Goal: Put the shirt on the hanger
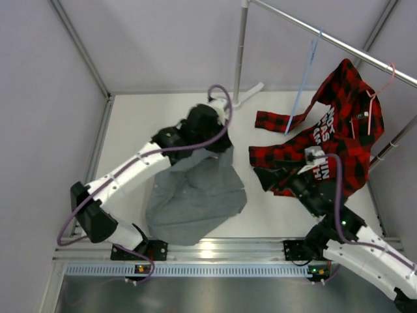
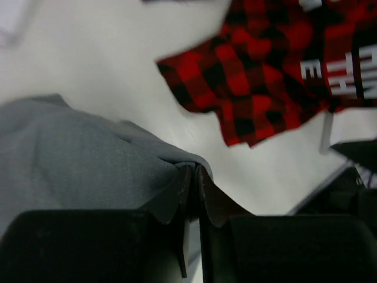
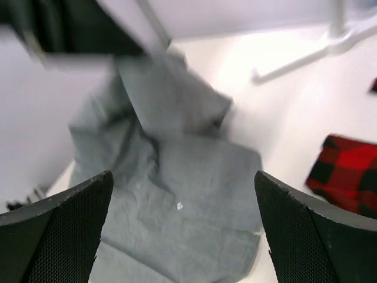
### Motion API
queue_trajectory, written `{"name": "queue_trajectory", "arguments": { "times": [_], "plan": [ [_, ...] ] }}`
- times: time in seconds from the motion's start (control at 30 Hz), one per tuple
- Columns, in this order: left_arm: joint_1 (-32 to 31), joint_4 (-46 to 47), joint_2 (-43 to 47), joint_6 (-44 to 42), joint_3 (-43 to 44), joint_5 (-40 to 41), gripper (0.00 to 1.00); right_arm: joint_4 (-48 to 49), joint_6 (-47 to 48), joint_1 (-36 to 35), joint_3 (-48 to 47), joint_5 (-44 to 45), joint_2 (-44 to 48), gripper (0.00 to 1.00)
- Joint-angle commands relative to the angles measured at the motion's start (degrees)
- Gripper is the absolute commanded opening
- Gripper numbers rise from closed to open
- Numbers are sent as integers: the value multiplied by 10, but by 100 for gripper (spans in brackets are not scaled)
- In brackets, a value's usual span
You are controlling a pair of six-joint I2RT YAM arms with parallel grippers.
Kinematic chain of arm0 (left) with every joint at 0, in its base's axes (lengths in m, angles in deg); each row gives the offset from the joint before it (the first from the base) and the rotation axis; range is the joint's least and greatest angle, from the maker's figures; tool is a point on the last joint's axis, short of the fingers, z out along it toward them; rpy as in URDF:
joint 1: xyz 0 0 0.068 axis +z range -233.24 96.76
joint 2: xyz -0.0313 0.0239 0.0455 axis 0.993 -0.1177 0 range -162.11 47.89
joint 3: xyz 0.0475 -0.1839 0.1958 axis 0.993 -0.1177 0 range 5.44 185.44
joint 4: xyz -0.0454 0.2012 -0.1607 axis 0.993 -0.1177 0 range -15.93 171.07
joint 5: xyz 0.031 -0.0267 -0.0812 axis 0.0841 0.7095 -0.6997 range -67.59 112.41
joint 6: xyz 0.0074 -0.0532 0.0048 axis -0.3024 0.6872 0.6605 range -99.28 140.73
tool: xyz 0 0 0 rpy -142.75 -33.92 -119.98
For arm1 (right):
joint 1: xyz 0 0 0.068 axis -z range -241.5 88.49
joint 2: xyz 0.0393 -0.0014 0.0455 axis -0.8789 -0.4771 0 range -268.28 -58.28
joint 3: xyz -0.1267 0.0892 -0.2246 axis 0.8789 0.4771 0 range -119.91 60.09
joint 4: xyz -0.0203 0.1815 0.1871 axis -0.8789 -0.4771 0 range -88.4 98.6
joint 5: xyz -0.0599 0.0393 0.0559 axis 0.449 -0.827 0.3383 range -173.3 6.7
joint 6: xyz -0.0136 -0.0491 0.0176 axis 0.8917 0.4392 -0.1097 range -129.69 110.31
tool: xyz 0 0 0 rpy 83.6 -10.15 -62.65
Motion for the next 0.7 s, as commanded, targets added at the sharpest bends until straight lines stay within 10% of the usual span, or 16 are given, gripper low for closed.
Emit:
{"name": "queue_trajectory", "arguments": {
  "times": [0.0, 0.07, 0.17, 0.43, 0.67],
  "plan": [
    [-118, 167, -8, 34, -72, -20, 14, -219, 1, -3, -57, 152, 117, 99],
    [-148, 198, -14, 32, -102, -1, 28, -300, 2, -3, -99, 179, 163, 99],
    [-173, 217, 6, 17, -128, 49, 98, -352, 18, -4, -147, 190, 175, 100],
    [-150, 130, 208, 49, -257, 485, 98, -360, 57, -4, -230, 121, 47, 99],
    [49, 194, 146, 46, -337, 97, 98, -314, 69, -3, -220, 21, -13, 99]
  ]
}}
